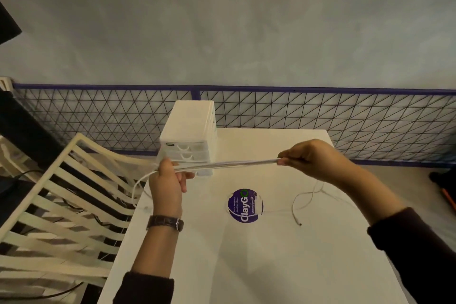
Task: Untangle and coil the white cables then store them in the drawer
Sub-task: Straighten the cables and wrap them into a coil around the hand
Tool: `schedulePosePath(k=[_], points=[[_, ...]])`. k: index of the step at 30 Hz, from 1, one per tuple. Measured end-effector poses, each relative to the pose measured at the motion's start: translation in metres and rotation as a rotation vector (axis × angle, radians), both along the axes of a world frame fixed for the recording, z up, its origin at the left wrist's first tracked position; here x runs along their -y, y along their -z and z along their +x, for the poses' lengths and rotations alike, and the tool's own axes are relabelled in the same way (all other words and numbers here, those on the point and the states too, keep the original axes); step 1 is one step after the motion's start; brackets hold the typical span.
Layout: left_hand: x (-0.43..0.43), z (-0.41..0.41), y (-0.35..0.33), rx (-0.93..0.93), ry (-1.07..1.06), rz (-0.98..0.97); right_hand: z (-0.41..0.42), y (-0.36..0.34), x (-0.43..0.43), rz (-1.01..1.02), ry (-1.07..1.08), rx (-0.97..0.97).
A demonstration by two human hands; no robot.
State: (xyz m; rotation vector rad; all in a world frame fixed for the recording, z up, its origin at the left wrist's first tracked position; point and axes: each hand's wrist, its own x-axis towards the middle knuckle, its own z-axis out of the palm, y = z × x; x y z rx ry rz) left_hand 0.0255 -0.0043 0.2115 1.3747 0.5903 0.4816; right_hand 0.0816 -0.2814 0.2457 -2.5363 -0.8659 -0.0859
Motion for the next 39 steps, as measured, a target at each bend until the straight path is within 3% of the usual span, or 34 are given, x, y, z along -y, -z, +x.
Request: schedulePosePath(k=[3,8,16,22,26,31,33,36,39], points=[[-0.007,-0.001,0.025,-0.071,-0.018,-0.068,-0.001,0.024,-0.001,0.027,0.062,-0.23],[-0.016,-0.008,0.056,-0.123,-0.008,-0.285,-0.01,0.043,-0.02,0.055,0.145,-0.349],[-0.035,-0.016,0.079,-0.169,-0.03,-0.469,-0.023,0.05,-0.035,0.354,0.139,-0.587],[-0.018,-0.031,0.067,0.068,0.229,-0.713,-0.03,0.041,-0.044,0.508,0.103,-0.628],[0.047,-0.033,0.035,0.028,0.413,-0.735,-0.034,0.039,-0.058,0.521,0.063,-0.632],[0.09,-0.034,0.012,0.08,0.053,-0.935,-0.035,0.044,-0.068,0.499,0.051,-0.552],[0.095,-0.038,0.011,0.042,0.007,-0.968,-0.036,0.042,-0.068,0.486,0.07,-0.514],[0.104,-0.046,0.009,-0.037,0.065,-0.938,-0.037,0.039,-0.064,0.489,0.088,-0.499],[0.115,-0.046,0.003,-0.085,0.289,-0.841,-0.04,0.036,-0.061,0.502,0.079,-0.515]])
